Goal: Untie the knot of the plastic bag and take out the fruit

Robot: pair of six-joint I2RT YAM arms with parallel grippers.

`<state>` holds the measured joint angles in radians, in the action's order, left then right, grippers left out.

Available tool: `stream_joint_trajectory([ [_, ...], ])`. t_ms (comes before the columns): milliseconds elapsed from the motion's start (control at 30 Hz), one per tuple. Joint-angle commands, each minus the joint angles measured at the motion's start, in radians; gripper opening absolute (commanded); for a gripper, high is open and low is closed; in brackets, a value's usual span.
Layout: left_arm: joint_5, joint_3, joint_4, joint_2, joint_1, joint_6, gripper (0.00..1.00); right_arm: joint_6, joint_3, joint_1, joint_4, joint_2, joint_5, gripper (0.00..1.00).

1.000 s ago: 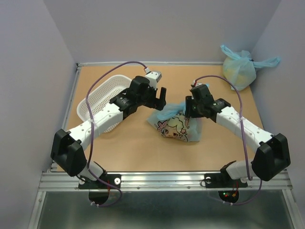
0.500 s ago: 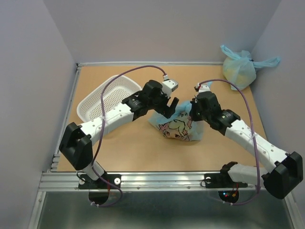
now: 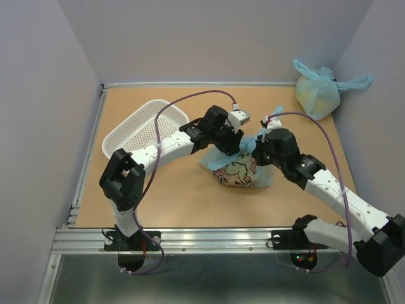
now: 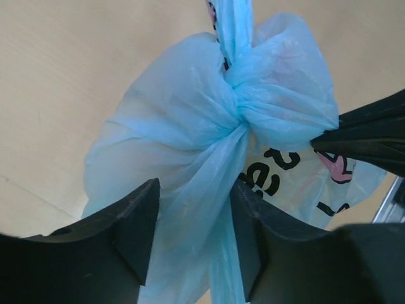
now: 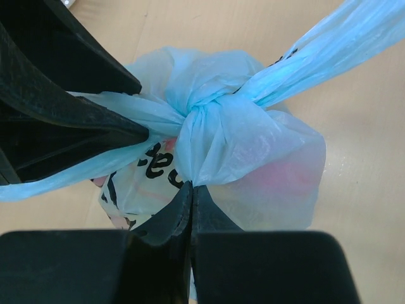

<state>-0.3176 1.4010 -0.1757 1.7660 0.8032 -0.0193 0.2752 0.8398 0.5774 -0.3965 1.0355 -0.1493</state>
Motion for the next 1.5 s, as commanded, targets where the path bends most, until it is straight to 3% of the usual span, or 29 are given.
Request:
stream_joint_trajectory([
  [0, -0.087, 0.059, -0.01, -0.003, 0.008, -0.024, 0.39, -0.007, -0.013, 0.007, 0.076, -0.022, 0.008, 0.0],
  [33, -0.093, 0.056, -0.014, -0.007, 0.008, -0.028, 0.34, -0.001, -0.016, 0.007, 0.076, -0.023, 0.007, 0.0],
  [100, -0.097, 0.044, -0.007, -0.02, 0.008, -0.03, 0.12, 0.015, -0.022, 0.007, 0.079, -0.029, -0.009, 0.01],
  [167, -0.084, 0.035, -0.004, -0.033, 0.005, -0.03, 0.0, 0.025, -0.037, 0.009, 0.077, -0.038, -0.058, 0.0],
  [267, -0.095, 0.012, 0.011, -0.065, -0.036, 0.016, 0.0, 0.071, -0.067, 0.007, 0.074, -0.066, -0.168, 0.0],
  [433, -0.193, -0.095, 0.096, -0.16, -0.252, 0.188, 0.0, 0.163, -0.097, 0.006, 0.022, -0.126, -0.404, 0.0],
  [667, -0.27, -0.288, 0.293, -0.29, -0.484, 0.404, 0.0, 0.32, -0.096, -0.004, -0.065, -0.186, -0.602, 0.0],
  [833, -0.247, -0.339, 0.354, -0.349, -0.526, 0.479, 0.0, 0.311, -0.091, -0.005, -0.082, -0.221, -0.569, 0.0],
  [933, -0.284, -0.339, 0.375, -0.349, -0.48, 0.472, 0.0, 0.155, -0.059, -0.005, -0.064, -0.23, -0.457, 0.0],
  [967, -0.285, -0.327, 0.377, -0.347, -0.431, 0.431, 0.0, 0.043, -0.023, -0.005, -0.05, -0.229, -0.355, 0.04],
  [1000, -0.281, -0.323, 0.377, -0.35, -0.43, 0.402, 0.0, 0.042, -0.001, -0.005, -0.05, -0.221, -0.299, 0.12],
  [1033, -0.264, -0.318, 0.375, -0.35, -0.374, 0.38, 0.0, -0.061, 0.03, -0.004, -0.05, -0.207, -0.192, 0.34],
  [1133, -0.253, -0.307, 0.377, -0.343, -0.323, 0.343, 0.0, -0.174, 0.137, -0.004, -0.077, -0.135, -0.101, 0.69],
  [1300, -0.25, -0.3, 0.381, -0.342, -0.288, 0.344, 0.0, -0.223, 0.214, -0.004, -0.093, -0.016, -0.065, 0.82],
  [1467, -0.242, -0.301, 0.38, -0.369, -0.272, 0.332, 0.0, -0.232, 0.209, -0.004, -0.09, 0.074, -0.145, 0.79],
])
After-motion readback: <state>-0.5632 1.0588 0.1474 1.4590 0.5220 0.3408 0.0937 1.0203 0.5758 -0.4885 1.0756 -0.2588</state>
